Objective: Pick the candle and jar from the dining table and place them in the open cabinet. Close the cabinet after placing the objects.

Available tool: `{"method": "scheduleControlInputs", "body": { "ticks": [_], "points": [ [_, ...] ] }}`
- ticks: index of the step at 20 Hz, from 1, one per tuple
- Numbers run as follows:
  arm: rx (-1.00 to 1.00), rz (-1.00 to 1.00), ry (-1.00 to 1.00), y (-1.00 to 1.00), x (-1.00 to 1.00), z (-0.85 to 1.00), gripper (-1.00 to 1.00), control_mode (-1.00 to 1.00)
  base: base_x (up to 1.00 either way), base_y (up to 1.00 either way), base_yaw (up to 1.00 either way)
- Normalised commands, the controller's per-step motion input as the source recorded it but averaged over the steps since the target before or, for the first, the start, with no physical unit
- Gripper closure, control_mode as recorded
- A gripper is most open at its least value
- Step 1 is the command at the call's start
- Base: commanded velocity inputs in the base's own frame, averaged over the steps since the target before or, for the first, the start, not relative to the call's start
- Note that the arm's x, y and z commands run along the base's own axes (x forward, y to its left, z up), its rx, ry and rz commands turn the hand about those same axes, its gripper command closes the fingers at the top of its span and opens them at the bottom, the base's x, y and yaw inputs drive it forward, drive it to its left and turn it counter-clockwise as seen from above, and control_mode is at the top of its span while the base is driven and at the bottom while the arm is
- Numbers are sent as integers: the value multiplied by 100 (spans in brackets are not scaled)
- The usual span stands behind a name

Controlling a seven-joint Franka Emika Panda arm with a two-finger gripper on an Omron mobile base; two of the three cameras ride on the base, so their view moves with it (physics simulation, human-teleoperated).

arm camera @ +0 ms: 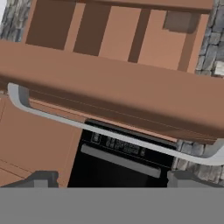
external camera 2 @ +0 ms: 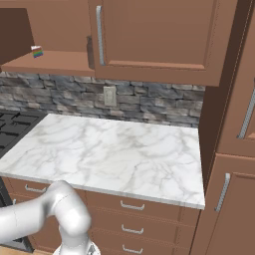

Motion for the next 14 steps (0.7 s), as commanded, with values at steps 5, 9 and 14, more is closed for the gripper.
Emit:
{"method": "scheduleControlInputs", "body": {
  "ticks": [5, 9, 14],
  "points": [
    [13, -7, 0, 18, 22, -28, -100, -100, 0, 0, 0],
    [11, -6, 0, 25, 28, -23, -100, -100, 0, 0, 0],
    [12, -6, 0, 25, 24, -24, -100, -100, 0, 0, 0]
  ]
}}
